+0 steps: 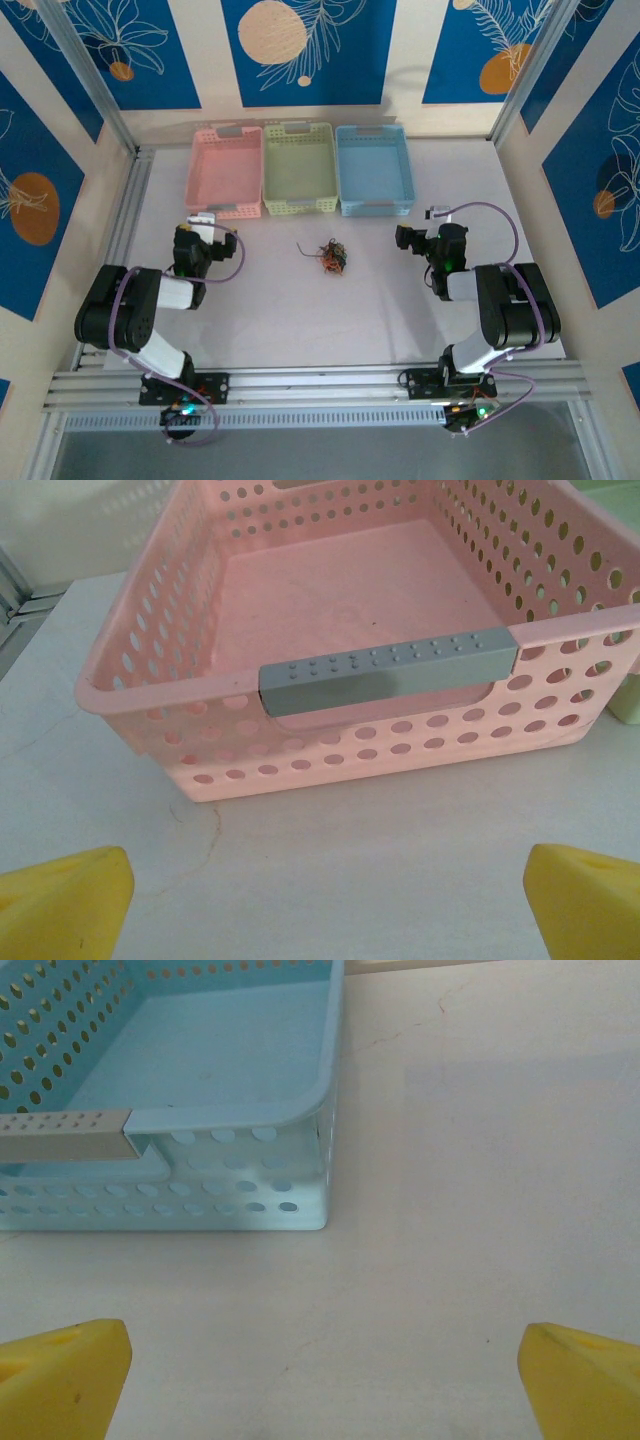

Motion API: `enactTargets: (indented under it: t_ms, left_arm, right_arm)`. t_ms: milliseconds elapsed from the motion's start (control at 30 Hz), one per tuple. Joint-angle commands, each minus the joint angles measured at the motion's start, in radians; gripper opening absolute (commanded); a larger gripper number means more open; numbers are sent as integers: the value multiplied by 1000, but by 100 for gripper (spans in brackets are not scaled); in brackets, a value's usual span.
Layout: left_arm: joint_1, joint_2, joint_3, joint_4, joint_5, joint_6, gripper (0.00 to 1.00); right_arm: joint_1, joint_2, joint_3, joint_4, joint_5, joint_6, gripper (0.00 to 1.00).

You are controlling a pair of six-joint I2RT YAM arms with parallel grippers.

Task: Untangle the cables

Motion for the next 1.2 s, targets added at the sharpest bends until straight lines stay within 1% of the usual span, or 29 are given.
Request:
enactTargets:
  t_ms: [0, 200, 333, 800, 867, 933, 1000, 1100, 1133, 1167]
  left_arm:
    - [5, -14, 3, -5, 23, 11, 100]
    - [9, -13, 7, -12, 31, 8, 100]
    - [11, -14, 7, -14, 34, 7, 100]
    - [17, -12, 9, -18, 41, 4, 100]
    - [14, -12, 4, -6, -17, -9, 100]
    - [9, -13, -12, 29, -82, -29, 100]
    - [-15, -55, -50, 76, -130, -12, 100]
    - [-109, -237, -92, 18, -241, 67, 100]
    - [-125, -295, -91, -34, -255, 71, 100]
    - [-129, -370, -85, -107, -260, 37, 100]
  right_arm:
    - [-1, -12, 19, 19, -15, -17, 99]
    - [-2, -11, 19, 19, -16, -18, 99]
    - [-30, -12, 37, -17, -97, -13, 99]
    - [-33, -12, 38, -21, -107, -11, 99]
    - [-24, -16, 32, -9, -90, -18, 99]
    - [-2, -51, 36, -40, -62, -38, 99]
    - [34, -130, 29, -85, 12, -53, 99]
    - [93, -247, 1, -121, 76, -92, 99]
    - [110, -274, 0, -142, 89, -97, 99]
    - [128, -310, 2, -176, 94, -90, 99]
